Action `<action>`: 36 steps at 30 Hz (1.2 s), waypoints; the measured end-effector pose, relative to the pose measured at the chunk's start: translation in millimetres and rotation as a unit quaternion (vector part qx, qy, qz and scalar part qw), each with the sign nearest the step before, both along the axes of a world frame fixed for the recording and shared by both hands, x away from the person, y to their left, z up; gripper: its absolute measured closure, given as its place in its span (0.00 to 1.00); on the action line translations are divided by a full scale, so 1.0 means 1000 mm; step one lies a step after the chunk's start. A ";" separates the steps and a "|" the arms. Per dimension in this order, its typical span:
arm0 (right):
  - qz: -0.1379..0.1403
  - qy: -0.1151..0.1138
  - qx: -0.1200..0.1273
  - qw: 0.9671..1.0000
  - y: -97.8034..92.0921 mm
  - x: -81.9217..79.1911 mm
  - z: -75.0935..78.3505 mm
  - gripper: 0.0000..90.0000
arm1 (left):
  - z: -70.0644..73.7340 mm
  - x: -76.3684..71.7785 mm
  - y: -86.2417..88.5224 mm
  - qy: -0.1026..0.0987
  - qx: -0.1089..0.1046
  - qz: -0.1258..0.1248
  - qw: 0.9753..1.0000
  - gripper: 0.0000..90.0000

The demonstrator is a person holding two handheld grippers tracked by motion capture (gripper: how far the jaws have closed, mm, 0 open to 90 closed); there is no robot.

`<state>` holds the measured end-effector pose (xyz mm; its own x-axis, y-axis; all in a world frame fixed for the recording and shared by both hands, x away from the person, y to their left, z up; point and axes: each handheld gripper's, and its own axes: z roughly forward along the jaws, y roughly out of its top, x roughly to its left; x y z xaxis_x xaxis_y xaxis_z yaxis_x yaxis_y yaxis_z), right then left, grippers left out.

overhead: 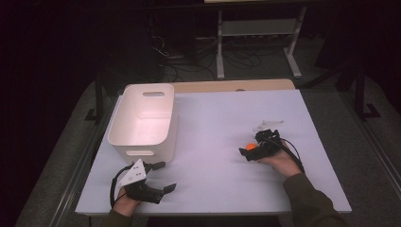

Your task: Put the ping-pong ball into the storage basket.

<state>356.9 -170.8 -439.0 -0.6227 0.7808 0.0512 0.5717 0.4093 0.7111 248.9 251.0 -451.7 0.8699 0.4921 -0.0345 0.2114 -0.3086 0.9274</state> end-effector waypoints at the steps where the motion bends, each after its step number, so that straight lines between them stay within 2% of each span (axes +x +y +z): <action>1: 0.001 0.001 -0.001 1.000 0.000 0.000 -0.001 0.00 | 0.000 0.000 0.000 0.000 0.000 0.000 1.000 0.16; 23: 0.016 0.019 -0.034 0.999 0.004 0.001 -0.013 0.00 | 0.000 0.000 0.000 0.000 -0.001 0.000 1.000 0.16; 36: 0.020 0.023 -0.038 0.999 0.001 -0.001 -0.014 0.05 | 0.000 0.000 0.000 0.001 0.000 0.001 1.000 0.16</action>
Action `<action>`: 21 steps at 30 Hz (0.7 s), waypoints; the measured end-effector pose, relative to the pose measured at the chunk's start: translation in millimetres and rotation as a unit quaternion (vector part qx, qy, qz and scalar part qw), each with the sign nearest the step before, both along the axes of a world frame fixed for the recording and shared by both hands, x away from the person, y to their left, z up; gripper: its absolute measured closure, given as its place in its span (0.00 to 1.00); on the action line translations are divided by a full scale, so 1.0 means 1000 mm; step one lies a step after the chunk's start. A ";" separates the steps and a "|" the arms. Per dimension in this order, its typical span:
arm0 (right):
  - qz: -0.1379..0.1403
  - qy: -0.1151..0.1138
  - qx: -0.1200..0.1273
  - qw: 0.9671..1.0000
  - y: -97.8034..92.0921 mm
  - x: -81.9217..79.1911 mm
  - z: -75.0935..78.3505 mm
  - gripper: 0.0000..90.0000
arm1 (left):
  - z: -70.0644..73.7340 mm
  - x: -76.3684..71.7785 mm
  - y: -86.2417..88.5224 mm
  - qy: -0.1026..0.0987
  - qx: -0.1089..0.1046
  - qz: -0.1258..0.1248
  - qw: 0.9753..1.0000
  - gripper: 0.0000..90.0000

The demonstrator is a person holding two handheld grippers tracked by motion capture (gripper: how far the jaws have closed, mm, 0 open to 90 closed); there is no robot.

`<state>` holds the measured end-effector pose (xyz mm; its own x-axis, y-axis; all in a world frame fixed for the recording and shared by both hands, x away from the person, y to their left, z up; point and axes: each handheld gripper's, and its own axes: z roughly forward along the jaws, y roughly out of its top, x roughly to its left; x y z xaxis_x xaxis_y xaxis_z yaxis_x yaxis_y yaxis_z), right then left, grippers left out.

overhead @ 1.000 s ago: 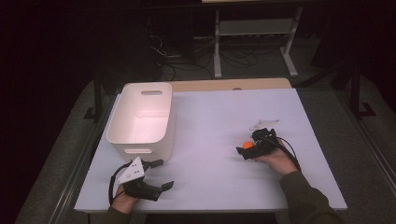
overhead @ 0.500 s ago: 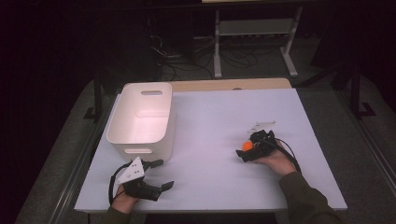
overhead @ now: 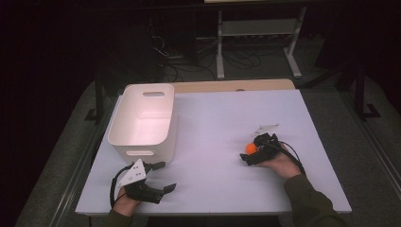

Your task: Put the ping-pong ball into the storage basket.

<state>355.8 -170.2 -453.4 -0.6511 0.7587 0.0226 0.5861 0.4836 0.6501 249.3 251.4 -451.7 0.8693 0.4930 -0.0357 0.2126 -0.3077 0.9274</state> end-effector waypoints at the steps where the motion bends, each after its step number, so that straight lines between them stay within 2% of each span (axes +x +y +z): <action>1: 0.002 -0.002 -0.002 1.000 -0.001 0.000 0.000 0.06 | 0.000 0.000 0.000 0.000 0.000 0.000 1.000 0.16; 21: 0.005 -0.007 0.009 1.000 -0.006 -0.002 0.003 0.26 | 0.000 0.000 0.000 0.001 -0.001 0.000 1.000 0.16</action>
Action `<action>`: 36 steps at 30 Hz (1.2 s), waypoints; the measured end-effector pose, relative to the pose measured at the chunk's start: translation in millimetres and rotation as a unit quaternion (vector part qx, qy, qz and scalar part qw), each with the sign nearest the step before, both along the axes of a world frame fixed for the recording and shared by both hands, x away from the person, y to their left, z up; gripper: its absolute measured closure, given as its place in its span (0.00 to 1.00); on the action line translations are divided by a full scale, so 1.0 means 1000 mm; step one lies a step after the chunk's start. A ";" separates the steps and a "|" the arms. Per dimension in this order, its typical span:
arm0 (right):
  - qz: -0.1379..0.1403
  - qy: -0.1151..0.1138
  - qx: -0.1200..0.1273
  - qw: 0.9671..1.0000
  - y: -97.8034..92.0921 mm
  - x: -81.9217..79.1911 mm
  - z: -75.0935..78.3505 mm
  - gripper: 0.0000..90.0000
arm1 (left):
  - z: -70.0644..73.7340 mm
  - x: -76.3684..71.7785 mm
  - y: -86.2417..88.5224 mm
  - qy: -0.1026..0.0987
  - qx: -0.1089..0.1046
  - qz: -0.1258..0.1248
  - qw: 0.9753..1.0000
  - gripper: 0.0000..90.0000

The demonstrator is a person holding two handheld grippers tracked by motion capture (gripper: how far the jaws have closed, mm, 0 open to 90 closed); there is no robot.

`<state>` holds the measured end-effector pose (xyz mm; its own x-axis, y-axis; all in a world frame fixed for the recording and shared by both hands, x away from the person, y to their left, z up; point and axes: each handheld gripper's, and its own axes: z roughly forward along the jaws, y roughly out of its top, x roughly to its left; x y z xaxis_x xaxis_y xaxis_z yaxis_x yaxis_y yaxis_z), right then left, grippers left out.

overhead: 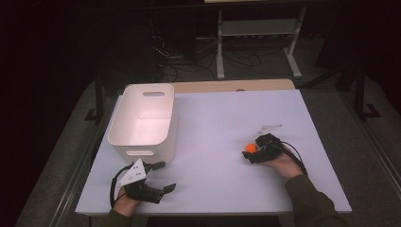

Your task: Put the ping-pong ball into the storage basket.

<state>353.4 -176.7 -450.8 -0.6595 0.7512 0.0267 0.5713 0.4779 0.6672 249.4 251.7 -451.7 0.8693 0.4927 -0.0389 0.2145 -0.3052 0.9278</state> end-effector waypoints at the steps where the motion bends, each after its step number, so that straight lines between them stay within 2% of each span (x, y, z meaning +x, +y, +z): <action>1: 0.000 0.000 0.000 1.000 0.000 0.000 0.000 0.27 | 0.000 0.000 0.000 0.000 0.000 0.000 1.000 0.16; 19: 0.006 -0.001 0.006 1.000 -0.002 -0.001 0.002 0.44 | 0.000 0.000 0.000 -0.001 0.001 0.000 1.000 0.16; 36: 0.012 -0.001 0.008 1.000 -0.003 -0.002 0.003 0.52 | 0.000 0.000 0.000 -0.001 0.001 0.000 1.000 0.16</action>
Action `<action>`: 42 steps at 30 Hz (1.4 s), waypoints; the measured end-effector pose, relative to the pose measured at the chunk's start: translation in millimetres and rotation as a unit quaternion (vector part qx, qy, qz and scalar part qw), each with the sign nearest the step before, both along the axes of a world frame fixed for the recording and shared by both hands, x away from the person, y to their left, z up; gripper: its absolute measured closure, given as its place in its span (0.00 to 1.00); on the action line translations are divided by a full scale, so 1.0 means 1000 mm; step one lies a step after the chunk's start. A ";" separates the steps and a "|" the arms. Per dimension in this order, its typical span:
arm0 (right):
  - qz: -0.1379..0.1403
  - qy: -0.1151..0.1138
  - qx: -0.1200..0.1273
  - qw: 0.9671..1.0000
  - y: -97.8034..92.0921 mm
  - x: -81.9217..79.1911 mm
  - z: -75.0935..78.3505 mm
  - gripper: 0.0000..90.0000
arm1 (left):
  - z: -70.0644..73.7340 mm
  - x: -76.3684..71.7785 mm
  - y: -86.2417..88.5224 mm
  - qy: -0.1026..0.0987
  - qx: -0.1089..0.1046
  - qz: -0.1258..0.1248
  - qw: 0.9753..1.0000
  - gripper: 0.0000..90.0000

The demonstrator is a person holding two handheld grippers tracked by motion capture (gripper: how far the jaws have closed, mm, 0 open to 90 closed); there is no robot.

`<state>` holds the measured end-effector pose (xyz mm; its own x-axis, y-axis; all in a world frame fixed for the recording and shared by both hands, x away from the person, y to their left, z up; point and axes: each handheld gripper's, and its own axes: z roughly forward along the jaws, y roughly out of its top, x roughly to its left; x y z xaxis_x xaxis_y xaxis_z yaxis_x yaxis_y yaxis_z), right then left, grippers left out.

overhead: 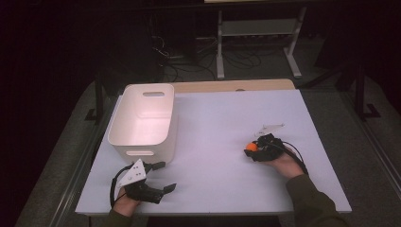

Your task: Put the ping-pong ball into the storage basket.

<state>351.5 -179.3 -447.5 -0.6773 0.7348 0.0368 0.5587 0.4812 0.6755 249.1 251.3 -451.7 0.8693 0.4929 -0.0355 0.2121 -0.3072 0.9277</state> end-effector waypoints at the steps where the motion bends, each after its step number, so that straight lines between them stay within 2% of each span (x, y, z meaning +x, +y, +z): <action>1: 0.000 0.001 0.001 1.000 0.000 0.000 0.000 0.53 | 0.000 0.000 0.000 0.000 0.000 0.000 1.000 0.16; 15: 0.004 0.000 0.001 1.000 -0.001 0.000 0.000 0.55 | 0.000 0.000 0.000 0.000 0.000 0.000 1.000 0.16; 28: 0.008 -0.002 0.013 1.000 0.002 -0.002 0.004 0.55 | 0.000 0.000 0.000 0.000 0.000 0.000 1.000 0.16; 42: 0.028 -0.005 0.020 0.999 0.015 -0.008 0.011 0.55 | 0.000 0.000 0.000 -0.001 0.000 0.000 1.000 0.16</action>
